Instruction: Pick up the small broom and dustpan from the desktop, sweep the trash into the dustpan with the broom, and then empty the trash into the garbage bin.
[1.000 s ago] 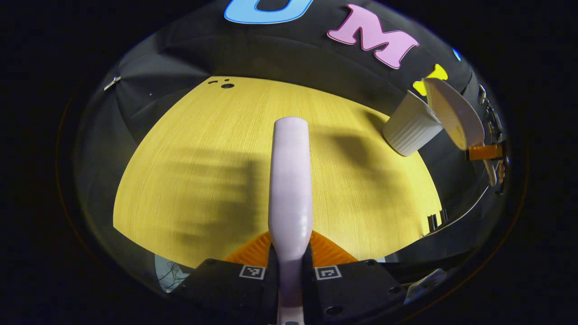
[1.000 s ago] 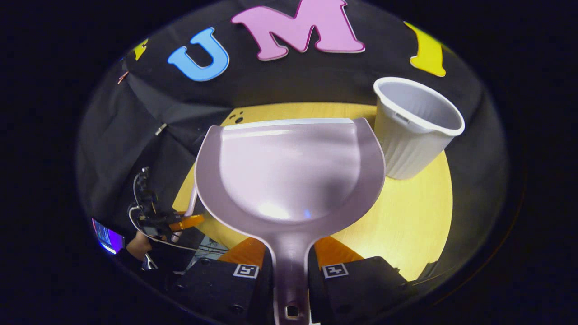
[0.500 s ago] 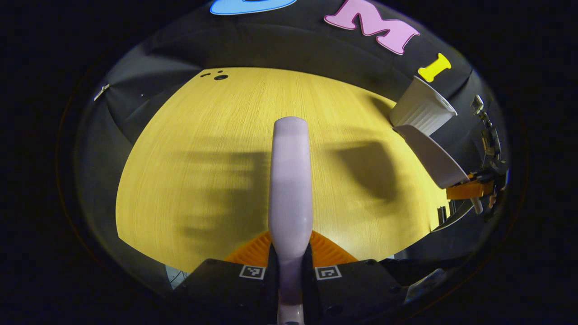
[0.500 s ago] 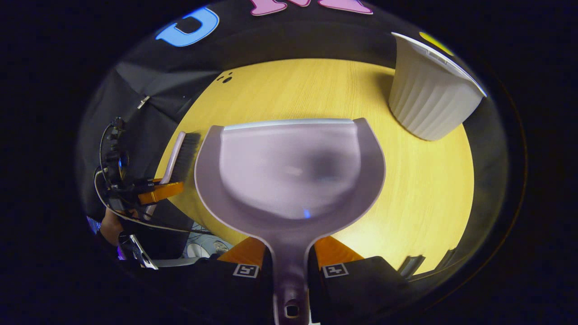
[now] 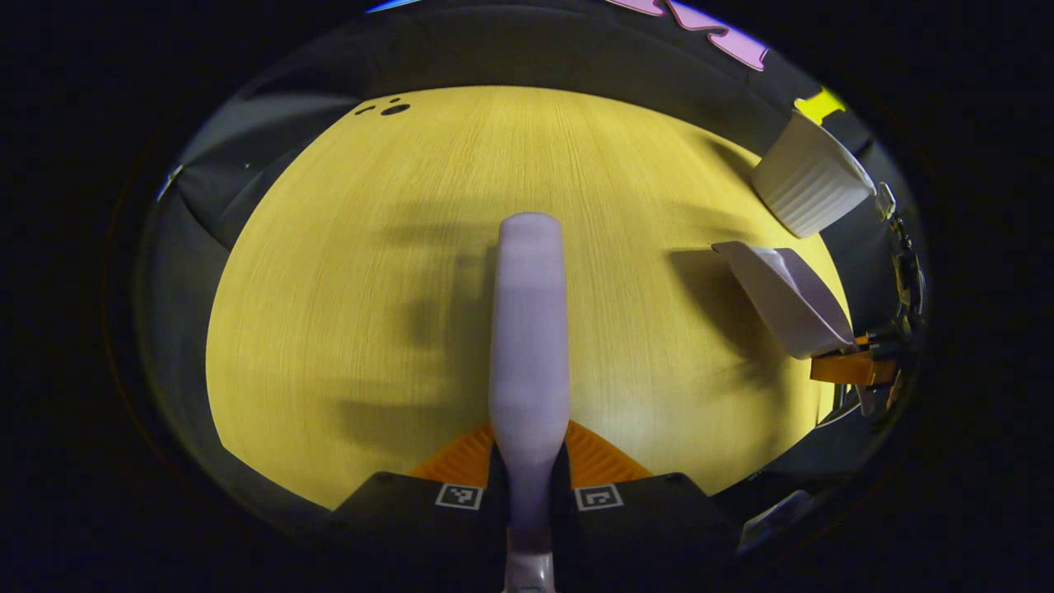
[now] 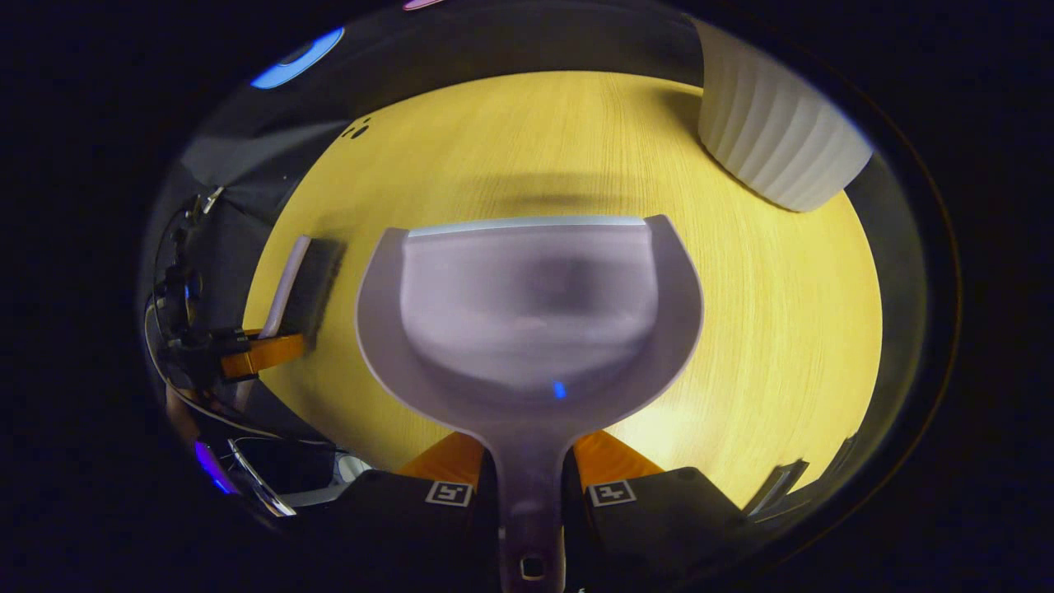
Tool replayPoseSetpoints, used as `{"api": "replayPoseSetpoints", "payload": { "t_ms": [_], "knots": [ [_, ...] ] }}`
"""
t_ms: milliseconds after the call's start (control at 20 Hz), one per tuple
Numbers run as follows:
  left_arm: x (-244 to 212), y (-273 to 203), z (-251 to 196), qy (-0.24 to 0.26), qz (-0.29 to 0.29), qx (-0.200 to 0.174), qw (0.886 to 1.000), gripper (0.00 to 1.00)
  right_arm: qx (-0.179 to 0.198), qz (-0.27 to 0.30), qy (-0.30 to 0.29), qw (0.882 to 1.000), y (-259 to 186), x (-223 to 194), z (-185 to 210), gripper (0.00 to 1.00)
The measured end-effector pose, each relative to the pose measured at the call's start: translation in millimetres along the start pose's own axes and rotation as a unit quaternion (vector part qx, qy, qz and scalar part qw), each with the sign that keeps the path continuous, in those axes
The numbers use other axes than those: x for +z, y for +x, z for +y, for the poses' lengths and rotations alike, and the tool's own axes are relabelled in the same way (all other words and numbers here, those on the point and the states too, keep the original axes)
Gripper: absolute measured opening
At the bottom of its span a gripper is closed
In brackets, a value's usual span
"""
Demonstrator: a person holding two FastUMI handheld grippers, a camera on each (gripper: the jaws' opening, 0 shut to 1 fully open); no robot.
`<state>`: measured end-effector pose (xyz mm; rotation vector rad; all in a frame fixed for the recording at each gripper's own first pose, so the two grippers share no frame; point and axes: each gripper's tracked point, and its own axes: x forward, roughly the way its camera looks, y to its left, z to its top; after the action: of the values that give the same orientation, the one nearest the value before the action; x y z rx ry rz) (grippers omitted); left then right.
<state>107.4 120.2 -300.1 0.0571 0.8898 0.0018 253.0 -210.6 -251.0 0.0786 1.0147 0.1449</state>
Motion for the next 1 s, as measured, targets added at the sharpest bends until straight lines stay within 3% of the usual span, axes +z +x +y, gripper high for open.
{"api": "replayPoseSetpoints", "payload": {
  "t_ms": [50, 200, 450, 600, 650, 700, 800, 850, 900, 950, 1000],
  "knots": [
    [-0.1, 0.4, -1.5, 0.006, 0.003, 0.004, 1.000, 0.26, -0.009, -0.001, -0.010, 1.000, 1.5, -3.3, -2.9, 0.33],
    [-2.0, 4.6, -4.0, 0.031, 0.010, 0.018, 0.999, 0.27, -0.021, 0.004, -0.034, 0.999, 1.0, -7.2, -4.1, 0.37],
    [-5.7, 10.1, -11.7, 0.036, 0.034, 0.034, 0.998, 0.29, -0.017, 0.002, -0.021, 1.000, 3.9, -7.7, -0.5, 0.39],
    [-5.2, 7.6, -11.1, 0.028, 0.030, 0.037, 0.998, 0.31, -0.007, -0.006, -0.017, 1.000, 9.3, -1.7, 6.4, 0.48],
    [-4.9, 5.8, -11.7, 0.026, 0.029, 0.035, 0.999, 0.29, -0.002, -0.005, -0.016, 1.000, 10.4, -0.5, 9.9, 0.38],
    [-5.5, 5.6, -12.9, 0.023, 0.026, 0.033, 0.999, 0.39, 0.007, -0.005, -0.015, 1.000, 10.6, 0.4, 13.8, 0.57],
    [-2.8, 1.7, -13.0, 0.018, 0.014, 0.033, 0.999, 0.59, 0.014, -0.012, -0.017, 1.000, 9.6, -0.8, 16.6, 0.82],
    [-0.7, -0.8, -14.0, 0.017, 0.007, 0.032, 0.999, 0.64, 0.011, -0.016, -0.015, 1.000, 2.6, 0.6, 16.3, 0.92],
    [3.3, -4.9, -15.2, 0.015, -0.003, 0.033, 0.999, 0.80, 0.007, -0.027, -0.011, 1.000, 3.2, 4.4, 13.3, 0.99],
    [2.9, -12.7, -15.3, 0.015, -0.013, 0.037, 0.999, 0.96, 0.004, -0.039, -0.005, 0.999, -4.9, 7.8, 11.0, 0.99],
    [7.8, -19.3, -16.6, 0.015, -0.027, 0.038, 0.999, 0.97, -0.001, -0.052, 0.000, 0.999, -12.1, 11.5, 9.3, 0.99]
  ]
}}
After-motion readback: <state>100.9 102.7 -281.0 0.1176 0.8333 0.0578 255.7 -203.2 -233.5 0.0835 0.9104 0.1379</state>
